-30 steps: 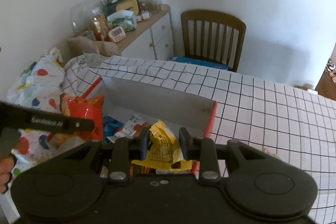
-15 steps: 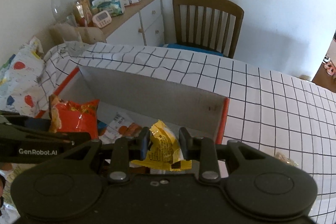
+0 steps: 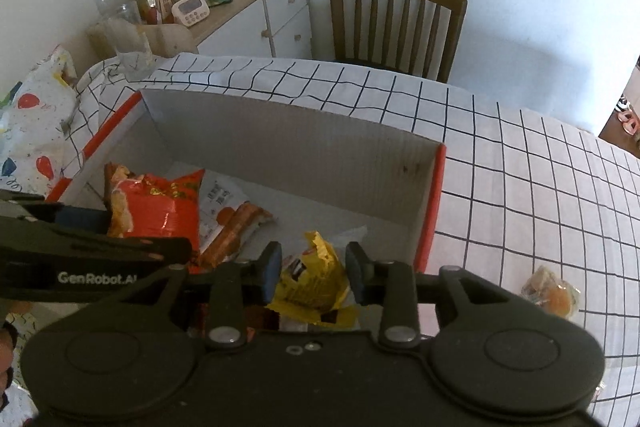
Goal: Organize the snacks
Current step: 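Open the left tool dropping the chip bag while the right tool releases the yellow packet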
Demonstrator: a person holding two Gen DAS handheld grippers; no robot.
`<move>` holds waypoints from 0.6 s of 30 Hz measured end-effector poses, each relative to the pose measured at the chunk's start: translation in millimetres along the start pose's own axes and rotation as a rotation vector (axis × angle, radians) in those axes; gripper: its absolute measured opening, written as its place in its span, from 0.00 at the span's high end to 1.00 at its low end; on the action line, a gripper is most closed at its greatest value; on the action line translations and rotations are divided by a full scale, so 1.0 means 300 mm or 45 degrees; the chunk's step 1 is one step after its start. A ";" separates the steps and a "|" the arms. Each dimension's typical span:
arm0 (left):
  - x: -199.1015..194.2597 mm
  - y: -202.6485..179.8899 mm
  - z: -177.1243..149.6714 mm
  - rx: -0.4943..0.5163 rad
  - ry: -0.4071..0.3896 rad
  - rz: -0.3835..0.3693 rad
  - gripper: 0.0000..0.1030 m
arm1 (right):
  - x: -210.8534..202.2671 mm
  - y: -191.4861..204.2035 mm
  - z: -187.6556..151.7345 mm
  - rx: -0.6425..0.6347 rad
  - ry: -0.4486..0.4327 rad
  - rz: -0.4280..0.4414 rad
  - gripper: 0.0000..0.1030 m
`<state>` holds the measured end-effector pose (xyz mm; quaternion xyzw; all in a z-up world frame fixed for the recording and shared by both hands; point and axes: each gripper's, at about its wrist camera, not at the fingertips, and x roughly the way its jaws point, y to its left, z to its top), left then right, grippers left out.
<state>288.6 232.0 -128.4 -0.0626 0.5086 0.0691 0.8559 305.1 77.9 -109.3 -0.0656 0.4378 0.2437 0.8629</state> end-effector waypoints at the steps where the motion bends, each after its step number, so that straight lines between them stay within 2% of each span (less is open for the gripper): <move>1: -0.002 -0.001 -0.001 0.000 0.002 0.003 0.25 | -0.007 -0.003 -0.003 0.001 -0.001 0.010 0.57; 7: -0.035 -0.002 -0.010 -0.010 -0.012 0.022 0.24 | -0.062 -0.017 -0.017 0.011 -0.033 0.026 0.40; 10: -0.074 -0.003 -0.018 -0.006 -0.050 0.040 0.18 | -0.093 -0.029 -0.017 0.031 -0.060 0.023 0.31; 18: -0.167 -0.022 -0.040 0.009 -0.100 0.024 0.17 | -0.180 -0.030 -0.025 0.050 -0.118 0.052 0.17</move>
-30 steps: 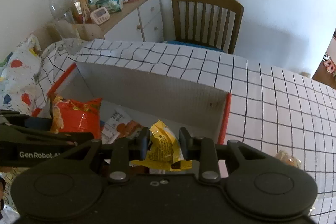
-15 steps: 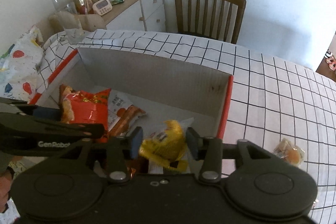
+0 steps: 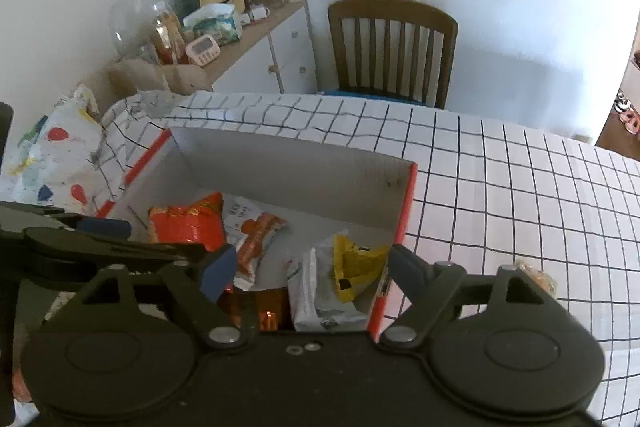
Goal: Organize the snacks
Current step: 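Open the left tool dropping the chip bag while the right tool releases the yellow packet, then move both tools back toward the remaining snacks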
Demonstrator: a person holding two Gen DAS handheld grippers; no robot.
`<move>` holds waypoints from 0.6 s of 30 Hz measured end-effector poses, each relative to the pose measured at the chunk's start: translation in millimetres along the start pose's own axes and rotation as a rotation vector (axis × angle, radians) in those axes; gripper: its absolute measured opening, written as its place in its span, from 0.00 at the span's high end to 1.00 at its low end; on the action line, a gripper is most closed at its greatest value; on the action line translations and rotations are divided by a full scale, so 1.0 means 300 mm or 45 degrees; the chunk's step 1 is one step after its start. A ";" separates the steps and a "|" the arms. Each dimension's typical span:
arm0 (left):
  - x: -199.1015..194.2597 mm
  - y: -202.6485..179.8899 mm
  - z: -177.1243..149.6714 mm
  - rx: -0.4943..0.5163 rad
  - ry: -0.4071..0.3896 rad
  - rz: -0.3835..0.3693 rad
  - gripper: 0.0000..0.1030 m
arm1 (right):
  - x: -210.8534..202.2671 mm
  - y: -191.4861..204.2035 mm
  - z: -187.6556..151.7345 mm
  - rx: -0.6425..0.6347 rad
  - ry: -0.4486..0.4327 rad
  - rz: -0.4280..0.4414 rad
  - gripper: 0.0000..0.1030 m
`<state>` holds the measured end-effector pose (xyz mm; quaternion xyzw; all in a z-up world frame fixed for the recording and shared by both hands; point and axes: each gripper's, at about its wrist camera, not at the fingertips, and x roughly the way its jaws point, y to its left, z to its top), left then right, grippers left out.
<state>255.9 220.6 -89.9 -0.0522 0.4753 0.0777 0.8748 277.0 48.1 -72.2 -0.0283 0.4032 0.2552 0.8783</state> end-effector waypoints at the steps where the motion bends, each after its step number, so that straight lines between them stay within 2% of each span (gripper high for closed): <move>1: -0.014 -0.002 -0.003 -0.004 -0.007 -0.010 0.15 | -0.012 0.003 0.000 -0.003 -0.009 -0.006 0.16; 3: -0.042 -0.002 -0.008 -0.013 -0.029 -0.031 0.10 | -0.042 0.012 0.001 -0.015 -0.033 -0.007 0.15; 10: -0.162 -0.022 -0.023 -0.030 -0.121 -0.081 0.08 | -0.166 0.035 -0.003 -0.041 -0.118 0.002 0.05; 12: -0.188 -0.030 -0.027 -0.036 -0.137 -0.097 0.02 | -0.208 0.033 -0.009 -0.037 -0.143 -0.007 0.01; 18: -0.283 -0.090 -0.055 0.005 -0.215 -0.143 0.01 | -0.340 -0.004 -0.049 -0.015 -0.224 -0.017 0.00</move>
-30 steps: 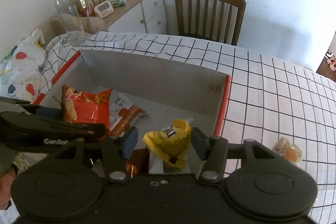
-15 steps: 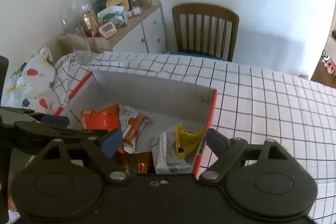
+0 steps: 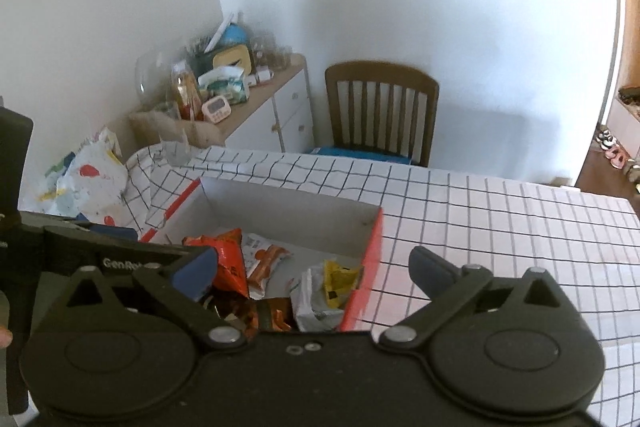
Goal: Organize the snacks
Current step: 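Move both tools back toward the remaining snacks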
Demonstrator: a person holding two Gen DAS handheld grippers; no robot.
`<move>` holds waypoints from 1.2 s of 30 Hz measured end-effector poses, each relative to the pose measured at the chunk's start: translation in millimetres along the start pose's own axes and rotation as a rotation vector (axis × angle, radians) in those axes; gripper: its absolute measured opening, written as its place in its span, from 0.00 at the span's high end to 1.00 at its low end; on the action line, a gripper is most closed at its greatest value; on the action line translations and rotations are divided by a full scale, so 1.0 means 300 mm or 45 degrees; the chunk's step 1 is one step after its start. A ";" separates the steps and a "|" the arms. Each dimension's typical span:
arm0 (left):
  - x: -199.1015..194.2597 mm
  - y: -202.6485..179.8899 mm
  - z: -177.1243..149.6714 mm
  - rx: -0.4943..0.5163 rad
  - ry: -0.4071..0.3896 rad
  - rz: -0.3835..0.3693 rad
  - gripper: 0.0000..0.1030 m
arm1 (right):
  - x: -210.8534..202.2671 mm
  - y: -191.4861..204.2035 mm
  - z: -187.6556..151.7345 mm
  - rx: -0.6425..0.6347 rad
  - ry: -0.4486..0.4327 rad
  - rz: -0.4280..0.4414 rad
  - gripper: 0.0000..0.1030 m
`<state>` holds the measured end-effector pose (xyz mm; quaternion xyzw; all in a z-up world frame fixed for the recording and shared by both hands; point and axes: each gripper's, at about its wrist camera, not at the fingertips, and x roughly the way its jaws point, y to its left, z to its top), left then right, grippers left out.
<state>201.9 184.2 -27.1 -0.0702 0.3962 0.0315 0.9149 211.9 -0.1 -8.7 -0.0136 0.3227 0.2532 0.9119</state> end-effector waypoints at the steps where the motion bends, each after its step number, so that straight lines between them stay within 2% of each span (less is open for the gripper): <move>1: -0.011 -0.014 -0.003 0.007 -0.007 -0.007 0.01 | -0.023 -0.010 -0.007 0.005 -0.009 0.003 0.00; 10: -0.065 -0.177 -0.049 0.042 -0.027 -0.042 0.01 | -0.184 -0.135 -0.074 0.044 -0.051 -0.014 0.00; 24: -0.052 -0.479 -0.120 0.099 0.028 -0.073 0.01 | -0.358 -0.386 -0.222 0.054 -0.072 -0.088 0.00; 30: -0.006 -0.598 -0.131 0.104 0.062 -0.082 0.01 | -0.402 -0.521 -0.298 0.073 -0.069 -0.114 0.00; 36: 0.099 -0.662 -0.129 0.033 0.122 -0.070 0.01 | -0.398 -0.639 -0.374 0.068 -0.022 -0.138 0.02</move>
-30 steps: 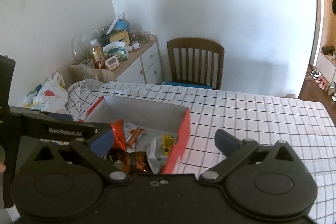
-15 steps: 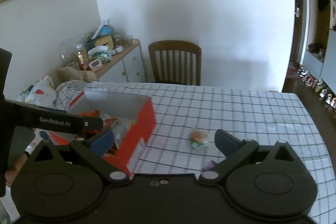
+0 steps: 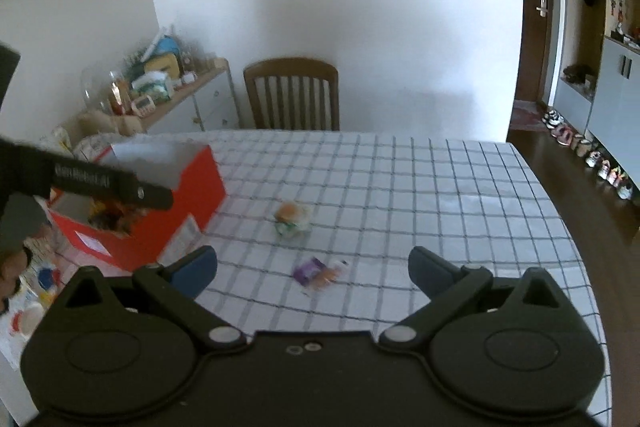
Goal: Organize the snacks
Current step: 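Move both tools back toward the remaining snacks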
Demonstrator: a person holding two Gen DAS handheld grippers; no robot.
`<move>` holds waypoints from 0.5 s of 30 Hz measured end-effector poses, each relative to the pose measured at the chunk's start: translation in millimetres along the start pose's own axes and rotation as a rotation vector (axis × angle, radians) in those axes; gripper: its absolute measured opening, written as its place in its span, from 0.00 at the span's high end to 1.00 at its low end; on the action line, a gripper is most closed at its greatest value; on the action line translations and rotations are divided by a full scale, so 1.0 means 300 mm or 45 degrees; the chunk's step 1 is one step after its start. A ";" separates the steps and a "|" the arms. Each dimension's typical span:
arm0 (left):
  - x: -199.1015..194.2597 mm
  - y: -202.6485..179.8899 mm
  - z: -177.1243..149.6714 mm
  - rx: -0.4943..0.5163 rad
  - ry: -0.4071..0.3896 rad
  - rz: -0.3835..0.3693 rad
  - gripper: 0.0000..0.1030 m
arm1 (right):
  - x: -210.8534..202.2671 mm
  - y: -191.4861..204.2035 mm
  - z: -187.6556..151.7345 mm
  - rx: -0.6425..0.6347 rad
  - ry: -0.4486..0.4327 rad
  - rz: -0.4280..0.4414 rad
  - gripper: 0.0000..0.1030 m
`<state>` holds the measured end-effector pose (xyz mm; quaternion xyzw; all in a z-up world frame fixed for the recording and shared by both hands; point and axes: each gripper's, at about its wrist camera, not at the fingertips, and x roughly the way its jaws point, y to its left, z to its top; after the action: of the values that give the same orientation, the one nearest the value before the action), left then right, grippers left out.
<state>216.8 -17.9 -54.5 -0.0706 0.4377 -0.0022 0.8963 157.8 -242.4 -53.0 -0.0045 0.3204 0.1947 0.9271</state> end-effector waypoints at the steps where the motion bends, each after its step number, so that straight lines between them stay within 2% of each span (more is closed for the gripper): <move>1: 0.024 -0.008 0.007 -0.013 0.017 0.005 0.02 | 0.008 -0.014 -0.012 -0.008 0.010 -0.003 0.02; 8: 0.159 -0.053 0.065 -0.071 0.064 0.037 0.01 | 0.081 -0.079 -0.088 -0.072 0.105 0.035 0.06; 15: 0.324 -0.070 0.158 -0.138 0.169 0.043 0.01 | 0.172 -0.073 -0.158 -0.137 0.242 0.132 0.17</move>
<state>315.2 -39.2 -99.4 -0.1114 0.4967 0.0320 0.8601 174.7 -250.5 -123.9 -0.0562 0.3955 0.2579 0.8797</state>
